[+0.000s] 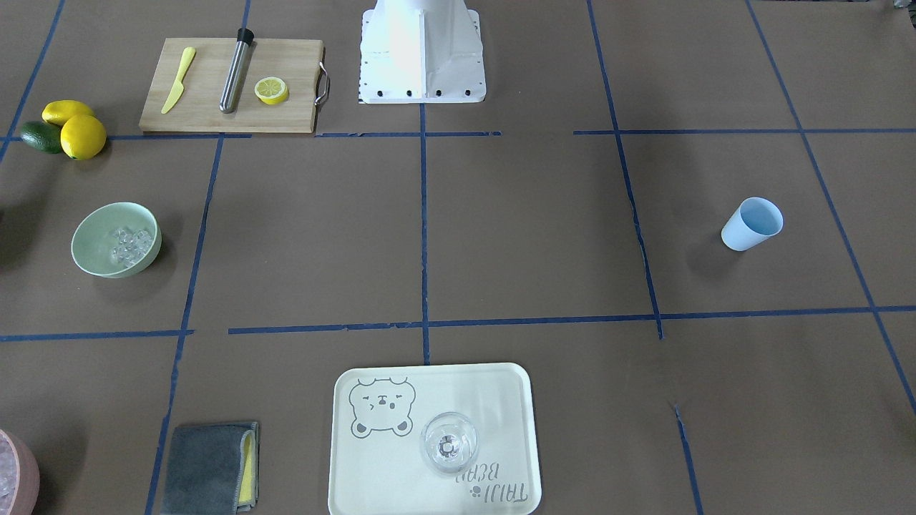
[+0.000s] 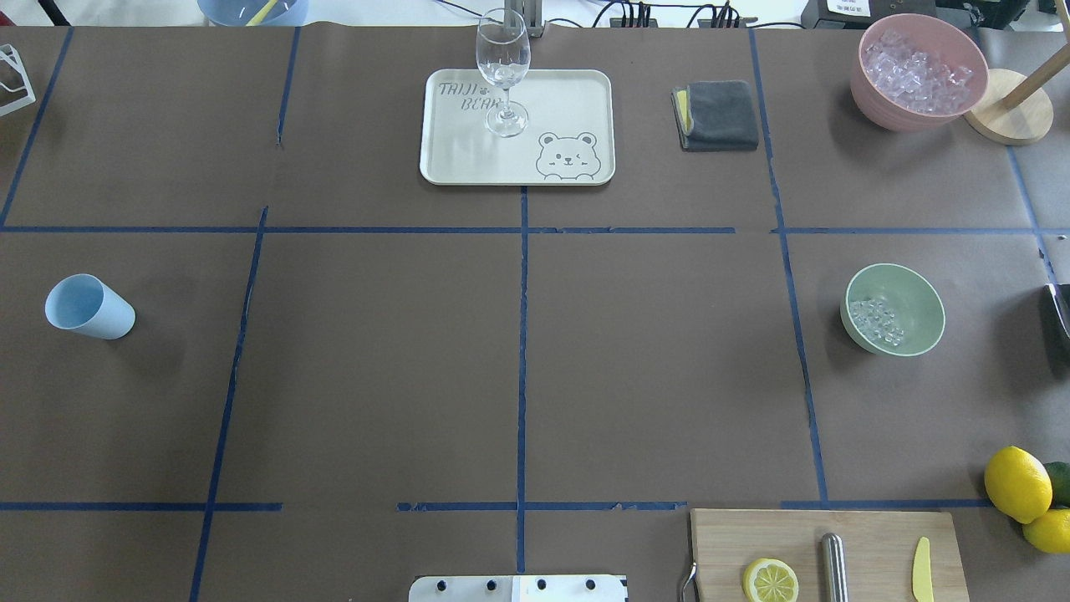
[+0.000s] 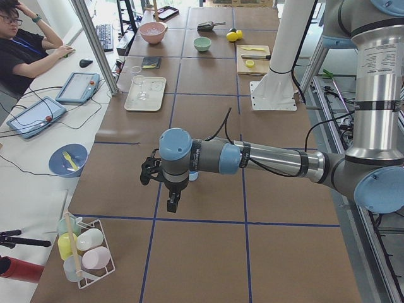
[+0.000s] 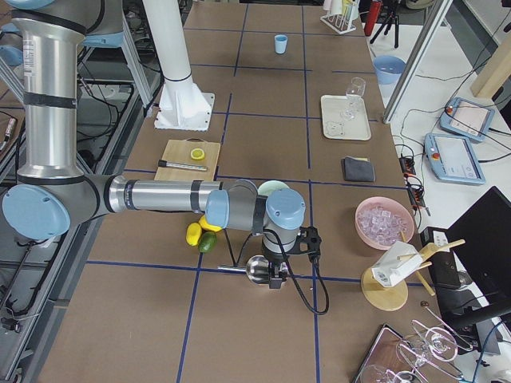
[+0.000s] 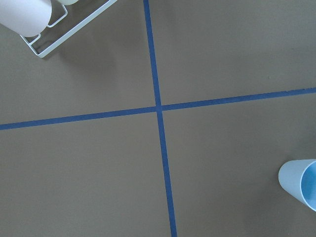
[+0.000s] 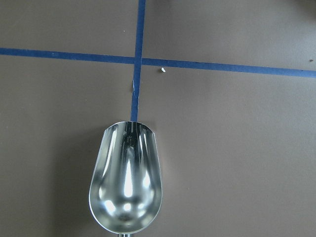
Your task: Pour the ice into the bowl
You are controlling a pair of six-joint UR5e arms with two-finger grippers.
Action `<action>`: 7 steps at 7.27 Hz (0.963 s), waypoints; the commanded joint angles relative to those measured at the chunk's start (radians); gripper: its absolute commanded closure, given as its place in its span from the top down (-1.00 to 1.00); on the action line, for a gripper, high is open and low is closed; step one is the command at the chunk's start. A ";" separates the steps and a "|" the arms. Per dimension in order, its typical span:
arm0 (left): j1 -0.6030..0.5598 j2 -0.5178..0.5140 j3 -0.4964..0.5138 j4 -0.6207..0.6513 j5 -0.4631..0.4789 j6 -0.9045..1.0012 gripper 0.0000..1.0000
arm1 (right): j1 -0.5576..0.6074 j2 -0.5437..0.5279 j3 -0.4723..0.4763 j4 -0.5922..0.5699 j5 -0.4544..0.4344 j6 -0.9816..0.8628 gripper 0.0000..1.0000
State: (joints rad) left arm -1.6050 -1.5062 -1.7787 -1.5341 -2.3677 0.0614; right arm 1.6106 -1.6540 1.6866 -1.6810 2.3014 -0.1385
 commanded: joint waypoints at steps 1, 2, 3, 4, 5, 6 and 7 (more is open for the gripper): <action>0.000 0.006 0.004 0.000 0.001 0.000 1.00 | -0.001 -0.007 0.001 0.007 0.001 -0.006 1.00; 0.002 0.006 0.002 0.002 0.002 0.000 1.00 | -0.006 -0.009 -0.005 0.014 -0.003 -0.006 1.00; 0.001 0.023 -0.004 -0.007 0.001 0.009 1.00 | -0.006 -0.009 -0.004 0.015 0.000 -0.006 1.00; 0.002 0.035 -0.007 -0.003 -0.001 0.015 1.00 | -0.011 -0.009 -0.004 0.015 0.001 -0.006 1.00; 0.002 0.037 -0.007 -0.001 -0.001 0.015 1.00 | -0.012 -0.009 -0.005 0.015 0.001 -0.006 1.00; 0.002 0.035 -0.004 -0.006 0.001 0.015 1.00 | -0.014 -0.009 -0.005 0.015 0.001 -0.006 1.00; 0.002 0.035 -0.005 -0.006 0.001 0.015 1.00 | -0.020 -0.009 -0.005 0.015 0.001 -0.004 1.00</action>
State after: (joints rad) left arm -1.6031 -1.4717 -1.7837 -1.5388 -2.3674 0.0763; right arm 1.5964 -1.6628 1.6815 -1.6660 2.3024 -0.1440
